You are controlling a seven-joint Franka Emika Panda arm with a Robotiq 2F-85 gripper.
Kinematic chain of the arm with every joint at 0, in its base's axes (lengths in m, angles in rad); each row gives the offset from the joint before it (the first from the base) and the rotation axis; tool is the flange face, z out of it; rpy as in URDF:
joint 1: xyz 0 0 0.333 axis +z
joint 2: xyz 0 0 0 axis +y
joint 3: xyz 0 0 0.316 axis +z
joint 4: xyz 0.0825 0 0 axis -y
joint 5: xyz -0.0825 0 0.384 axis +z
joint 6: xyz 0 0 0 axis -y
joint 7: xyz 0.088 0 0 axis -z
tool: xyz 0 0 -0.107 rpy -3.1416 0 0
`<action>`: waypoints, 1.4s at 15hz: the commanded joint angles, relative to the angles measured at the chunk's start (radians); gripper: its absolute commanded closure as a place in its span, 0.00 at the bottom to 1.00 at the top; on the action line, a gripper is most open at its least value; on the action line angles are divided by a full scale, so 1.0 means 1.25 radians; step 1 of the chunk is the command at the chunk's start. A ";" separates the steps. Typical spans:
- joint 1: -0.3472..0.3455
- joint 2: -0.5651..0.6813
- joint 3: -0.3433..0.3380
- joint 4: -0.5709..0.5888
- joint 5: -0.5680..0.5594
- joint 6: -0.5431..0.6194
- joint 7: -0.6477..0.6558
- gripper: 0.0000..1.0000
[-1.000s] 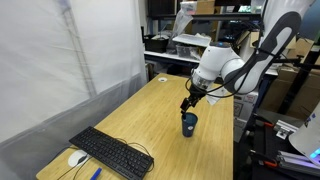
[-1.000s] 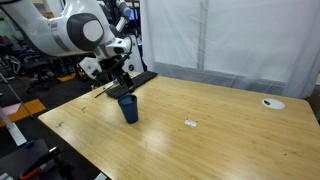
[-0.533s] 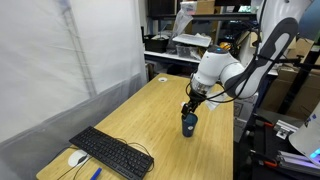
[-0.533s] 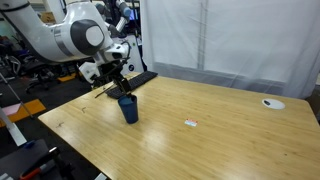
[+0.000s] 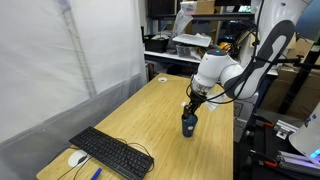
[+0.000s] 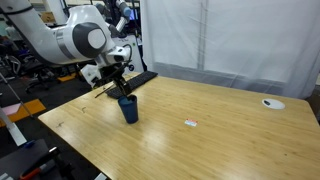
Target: Remove the marker from the cup.
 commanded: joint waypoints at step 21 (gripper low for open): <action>0.012 0.095 -0.010 0.077 -0.011 0.015 -0.011 0.65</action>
